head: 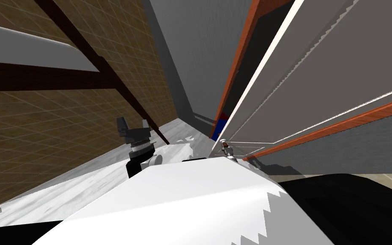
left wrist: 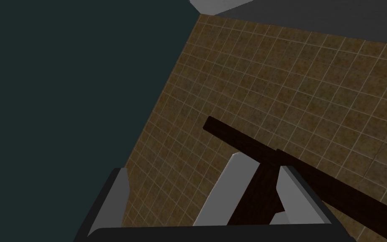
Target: Pull the door open
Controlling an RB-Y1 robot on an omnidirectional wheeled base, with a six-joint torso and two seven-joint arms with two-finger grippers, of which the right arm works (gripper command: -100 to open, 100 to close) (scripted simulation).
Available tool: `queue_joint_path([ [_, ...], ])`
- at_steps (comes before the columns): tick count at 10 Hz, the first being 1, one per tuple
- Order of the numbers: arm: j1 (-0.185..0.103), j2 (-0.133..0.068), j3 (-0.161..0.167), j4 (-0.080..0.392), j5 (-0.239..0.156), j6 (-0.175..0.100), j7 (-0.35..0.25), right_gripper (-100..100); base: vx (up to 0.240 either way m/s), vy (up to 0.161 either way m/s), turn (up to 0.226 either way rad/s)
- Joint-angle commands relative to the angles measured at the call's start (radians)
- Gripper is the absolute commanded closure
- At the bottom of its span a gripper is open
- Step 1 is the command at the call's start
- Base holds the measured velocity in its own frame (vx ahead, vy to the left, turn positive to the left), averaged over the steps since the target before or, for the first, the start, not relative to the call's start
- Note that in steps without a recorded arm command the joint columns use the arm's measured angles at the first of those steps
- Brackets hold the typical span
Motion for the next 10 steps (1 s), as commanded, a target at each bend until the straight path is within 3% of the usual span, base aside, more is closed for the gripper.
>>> queue_joint_path([
  [1,0.003,-0.009,0.012,0.007,0.006,-0.016,-0.014,100,-0.151,-0.034,0.118],
  [10,0.019,-0.062,0.088,0.050,0.040,-0.116,-0.096,100,-0.204,-0.039,0.133],
])
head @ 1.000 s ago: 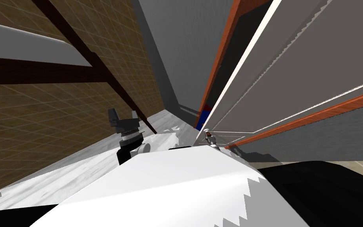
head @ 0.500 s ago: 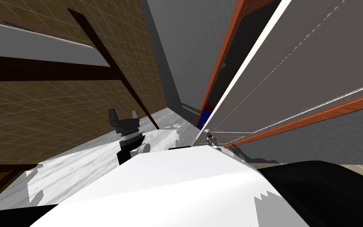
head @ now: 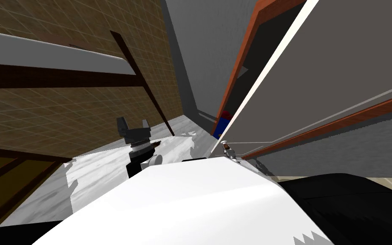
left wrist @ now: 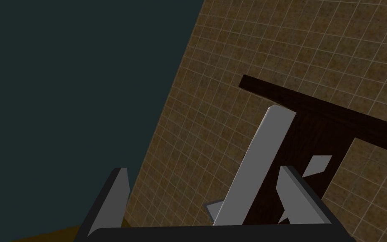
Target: Pull the door open
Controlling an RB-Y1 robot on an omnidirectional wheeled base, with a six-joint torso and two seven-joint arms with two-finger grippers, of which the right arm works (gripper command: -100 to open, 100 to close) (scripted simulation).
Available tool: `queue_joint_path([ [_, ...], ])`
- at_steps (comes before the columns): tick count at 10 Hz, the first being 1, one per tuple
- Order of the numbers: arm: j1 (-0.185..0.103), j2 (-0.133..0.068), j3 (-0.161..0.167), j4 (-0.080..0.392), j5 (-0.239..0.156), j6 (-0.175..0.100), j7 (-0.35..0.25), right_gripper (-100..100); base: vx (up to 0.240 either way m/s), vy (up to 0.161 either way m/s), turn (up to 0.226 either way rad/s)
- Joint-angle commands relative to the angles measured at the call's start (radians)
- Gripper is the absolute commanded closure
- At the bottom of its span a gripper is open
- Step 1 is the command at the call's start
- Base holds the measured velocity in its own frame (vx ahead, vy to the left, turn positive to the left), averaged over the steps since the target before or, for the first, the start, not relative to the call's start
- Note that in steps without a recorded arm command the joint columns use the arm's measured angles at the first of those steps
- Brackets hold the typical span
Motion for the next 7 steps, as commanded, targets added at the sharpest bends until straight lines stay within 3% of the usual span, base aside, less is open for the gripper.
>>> queue_joint_path([
  [1,0.000,0.000,0.000,0.000,0.000,0.000,0.000,100,-0.092,-0.025,0.028],
  [7,0.006,-0.020,0.043,0.043,0.015,-0.064,-0.045,100,-0.175,-0.047,0.133],
])
